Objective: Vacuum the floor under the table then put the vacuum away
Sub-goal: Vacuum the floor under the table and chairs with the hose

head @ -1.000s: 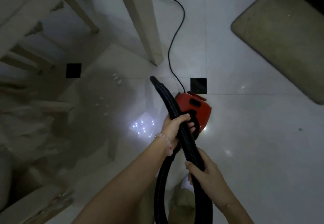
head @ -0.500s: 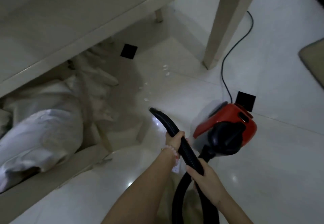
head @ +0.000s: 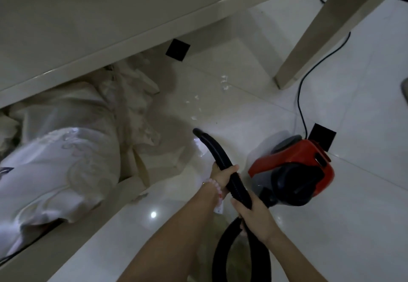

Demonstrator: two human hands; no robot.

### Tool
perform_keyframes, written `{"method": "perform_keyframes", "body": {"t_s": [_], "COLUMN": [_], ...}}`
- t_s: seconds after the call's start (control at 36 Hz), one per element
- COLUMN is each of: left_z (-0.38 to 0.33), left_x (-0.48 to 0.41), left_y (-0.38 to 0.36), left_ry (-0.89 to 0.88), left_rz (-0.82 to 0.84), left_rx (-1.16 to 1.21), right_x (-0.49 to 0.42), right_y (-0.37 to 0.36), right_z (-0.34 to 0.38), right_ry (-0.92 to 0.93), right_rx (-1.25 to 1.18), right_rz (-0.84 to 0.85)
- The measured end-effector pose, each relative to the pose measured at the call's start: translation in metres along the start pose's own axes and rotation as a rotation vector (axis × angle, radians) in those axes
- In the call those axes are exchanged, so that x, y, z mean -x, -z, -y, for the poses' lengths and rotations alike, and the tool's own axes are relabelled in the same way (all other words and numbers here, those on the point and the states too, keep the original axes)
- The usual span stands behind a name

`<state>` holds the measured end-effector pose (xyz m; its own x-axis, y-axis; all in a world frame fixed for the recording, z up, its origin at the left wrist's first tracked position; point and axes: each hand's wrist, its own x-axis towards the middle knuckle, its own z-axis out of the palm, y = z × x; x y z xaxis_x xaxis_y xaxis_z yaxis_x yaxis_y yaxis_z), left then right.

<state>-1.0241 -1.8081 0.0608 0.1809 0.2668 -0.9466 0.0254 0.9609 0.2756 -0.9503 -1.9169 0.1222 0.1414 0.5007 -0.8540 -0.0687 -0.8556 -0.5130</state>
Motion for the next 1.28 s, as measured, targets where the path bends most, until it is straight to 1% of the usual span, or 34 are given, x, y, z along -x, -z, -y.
{"method": "perform_keyframes", "body": {"t_s": [0.11, 0.17, 0.33, 0.47, 0.72, 0.81, 1.06, 1.17, 1.28], "left_z": [-0.012, -0.018, -0.032, -0.028, -0.031, -0.032, -0.035, -0.037, -0.038], "left_x": [-0.010, -0.013, -0.019, -0.017, -0.004, -0.001, -0.004, -0.004, -0.002], "left_y": [0.004, 0.005, 0.008, 0.007, -0.019, -0.027, -0.018, -0.002, 0.017], "left_ry": [-0.045, -0.058, -0.079, -0.065, -0.067, -0.082, -0.090, -0.080, -0.045], "left_rz": [-0.098, -0.110, -0.084, -0.053, 0.021, 0.004, -0.068, -0.112, -0.214], "left_rx": [-0.025, -0.059, -0.177, -0.249, -0.361, -0.391, -0.327, -0.237, -0.140], "right_x": [-0.014, -0.021, -0.025, -0.019, -0.011, -0.010, -0.018, -0.026, -0.038], "right_y": [0.000, -0.004, -0.017, -0.018, -0.002, 0.003, 0.005, -0.002, -0.010], "right_z": [0.015, 0.018, 0.029, 0.029, 0.026, 0.028, 0.035, 0.040, 0.043], "right_ry": [0.003, -0.012, -0.022, -0.032, -0.042, -0.048, -0.060, -0.041, -0.038], "right_rx": [0.011, -0.002, -0.026, -0.068, -0.096, -0.083, -0.088, 0.007, 0.125], "right_rz": [0.058, 0.063, 0.064, 0.051, 0.020, 0.024, 0.078, 0.125, 0.198]}}
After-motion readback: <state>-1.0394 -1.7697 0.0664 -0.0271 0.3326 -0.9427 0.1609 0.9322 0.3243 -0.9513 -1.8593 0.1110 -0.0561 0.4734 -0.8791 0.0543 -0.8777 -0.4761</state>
